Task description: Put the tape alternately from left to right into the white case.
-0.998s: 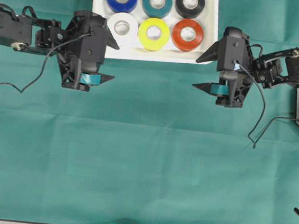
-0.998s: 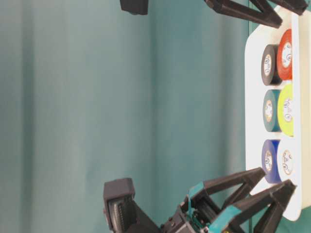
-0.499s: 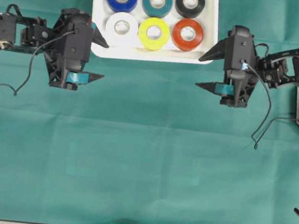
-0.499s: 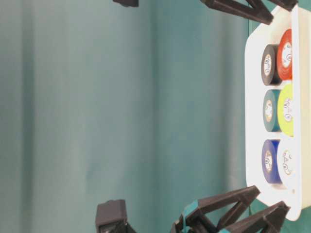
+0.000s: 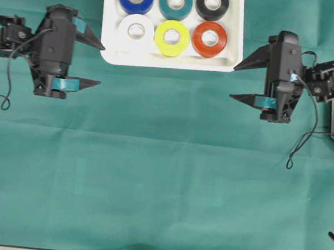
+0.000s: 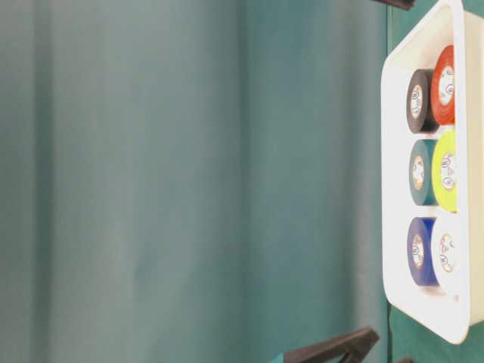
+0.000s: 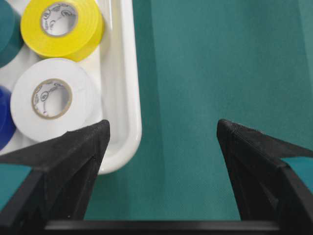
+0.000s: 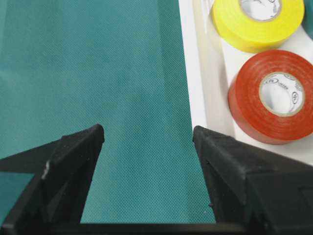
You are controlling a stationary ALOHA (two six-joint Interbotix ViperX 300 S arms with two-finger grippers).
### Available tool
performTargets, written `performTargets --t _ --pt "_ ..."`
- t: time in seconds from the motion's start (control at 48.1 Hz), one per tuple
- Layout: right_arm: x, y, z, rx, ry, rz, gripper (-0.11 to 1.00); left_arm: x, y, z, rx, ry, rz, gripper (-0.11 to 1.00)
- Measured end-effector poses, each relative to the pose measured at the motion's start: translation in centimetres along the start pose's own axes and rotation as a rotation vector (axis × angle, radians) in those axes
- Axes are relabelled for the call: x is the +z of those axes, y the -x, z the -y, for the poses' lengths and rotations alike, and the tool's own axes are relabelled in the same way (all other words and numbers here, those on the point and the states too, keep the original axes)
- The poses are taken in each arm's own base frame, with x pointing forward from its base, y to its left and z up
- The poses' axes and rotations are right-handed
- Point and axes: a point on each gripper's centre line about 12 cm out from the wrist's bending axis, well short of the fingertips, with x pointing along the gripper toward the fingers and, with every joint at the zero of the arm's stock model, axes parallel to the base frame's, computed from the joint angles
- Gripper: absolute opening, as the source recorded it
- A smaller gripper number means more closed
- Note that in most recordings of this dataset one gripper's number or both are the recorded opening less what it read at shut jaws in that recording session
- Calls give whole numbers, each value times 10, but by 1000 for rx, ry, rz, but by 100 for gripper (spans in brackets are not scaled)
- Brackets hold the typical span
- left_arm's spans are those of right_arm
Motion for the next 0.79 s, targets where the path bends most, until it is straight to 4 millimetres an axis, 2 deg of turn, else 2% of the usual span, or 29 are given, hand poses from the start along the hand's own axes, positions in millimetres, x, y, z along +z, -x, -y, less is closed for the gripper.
performTargets --t 0.79 --pt "-24 59 -3 12 5 174 81 -17 41 4 15 5 80 43"
